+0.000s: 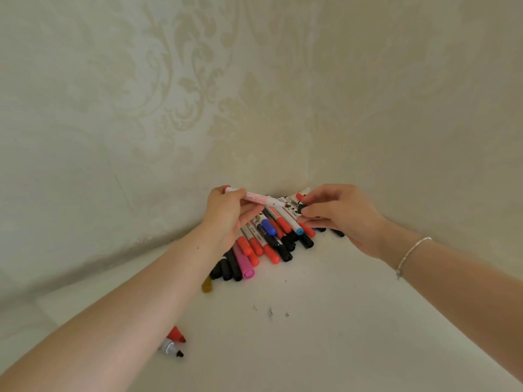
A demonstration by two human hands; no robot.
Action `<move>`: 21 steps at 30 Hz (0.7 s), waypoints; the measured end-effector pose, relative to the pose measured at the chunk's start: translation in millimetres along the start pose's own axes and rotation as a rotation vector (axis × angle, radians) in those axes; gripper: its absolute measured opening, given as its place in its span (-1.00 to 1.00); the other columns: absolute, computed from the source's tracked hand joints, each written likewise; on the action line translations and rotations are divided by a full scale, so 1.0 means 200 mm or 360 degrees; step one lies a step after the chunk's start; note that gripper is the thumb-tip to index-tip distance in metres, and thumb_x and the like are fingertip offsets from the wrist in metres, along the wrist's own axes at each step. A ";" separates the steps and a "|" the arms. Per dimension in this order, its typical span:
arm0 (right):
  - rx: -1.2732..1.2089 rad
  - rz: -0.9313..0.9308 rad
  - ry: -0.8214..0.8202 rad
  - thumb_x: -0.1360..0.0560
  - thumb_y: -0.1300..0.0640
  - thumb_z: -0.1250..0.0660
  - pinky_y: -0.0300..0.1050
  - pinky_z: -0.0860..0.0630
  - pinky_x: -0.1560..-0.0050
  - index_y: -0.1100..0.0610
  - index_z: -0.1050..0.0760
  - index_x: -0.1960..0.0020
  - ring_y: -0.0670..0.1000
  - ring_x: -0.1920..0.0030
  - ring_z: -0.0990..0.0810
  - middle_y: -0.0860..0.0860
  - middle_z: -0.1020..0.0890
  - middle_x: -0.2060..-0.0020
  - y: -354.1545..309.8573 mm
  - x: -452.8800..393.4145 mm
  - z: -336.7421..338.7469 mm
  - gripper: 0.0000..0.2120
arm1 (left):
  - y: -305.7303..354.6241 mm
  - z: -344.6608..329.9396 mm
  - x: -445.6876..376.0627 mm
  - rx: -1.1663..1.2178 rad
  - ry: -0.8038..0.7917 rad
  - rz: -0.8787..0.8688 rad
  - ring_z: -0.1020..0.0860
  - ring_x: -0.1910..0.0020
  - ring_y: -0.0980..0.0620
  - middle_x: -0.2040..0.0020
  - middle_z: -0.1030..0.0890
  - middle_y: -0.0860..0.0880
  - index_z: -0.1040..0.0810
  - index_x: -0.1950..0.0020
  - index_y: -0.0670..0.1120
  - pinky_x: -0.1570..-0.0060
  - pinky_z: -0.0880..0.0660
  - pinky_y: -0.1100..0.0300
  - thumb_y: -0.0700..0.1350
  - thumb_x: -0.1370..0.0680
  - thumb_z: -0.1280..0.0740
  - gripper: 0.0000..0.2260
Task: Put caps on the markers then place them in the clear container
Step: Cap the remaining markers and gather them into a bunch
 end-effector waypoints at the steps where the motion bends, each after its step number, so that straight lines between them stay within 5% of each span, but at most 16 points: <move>1: 0.0004 0.0009 -0.0010 -0.42 0.44 -0.36 -0.14 -0.64 0.06 0.32 -0.57 0.02 0.11 0.18 -0.69 0.17 -0.67 0.19 0.00 0.00 -0.01 -0.84 | 0.00 0.00 0.00 0.0001 0.0001 0.0000 -0.63 0.11 -0.14 -0.16 -0.53 -0.35 -0.27 -0.25 -0.14 0.08 -0.59 0.06 -0.32 -0.62 -0.16 -0.77; 11: 0.0002 0.0047 0.0020 -0.38 0.41 -0.43 0.02 -0.60 -0.09 0.24 -0.57 0.11 0.20 0.07 -0.69 0.12 -0.67 0.19 0.02 0.00 -0.04 -0.86 | -0.02 -0.04 0.00 -0.0013 -0.0018 0.0001 -0.64 0.09 -0.12 -0.14 -0.56 -0.33 -0.28 -0.21 -0.14 0.09 -0.60 0.09 -0.31 -0.63 -0.16 -0.81; 21: 0.0031 0.0115 0.0078 -0.37 0.41 -0.43 -0.05 -0.61 -0.05 0.29 -0.58 0.01 0.18 0.09 -0.69 0.10 -0.65 0.17 0.00 0.01 -0.01 -0.80 | -0.02 -0.06 0.00 -0.0037 0.0017 -0.0040 -0.63 0.13 -0.07 -0.05 -0.56 -0.26 -0.26 -0.36 -0.16 0.12 -0.61 0.11 -0.31 -0.63 -0.16 -0.69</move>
Point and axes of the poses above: each hand's wrist, its own x-axis away from the middle knuckle, its own z-axis out of the back of the hand, y = z × x, the point moved 3 cm from there along -x, towards the middle knuckle
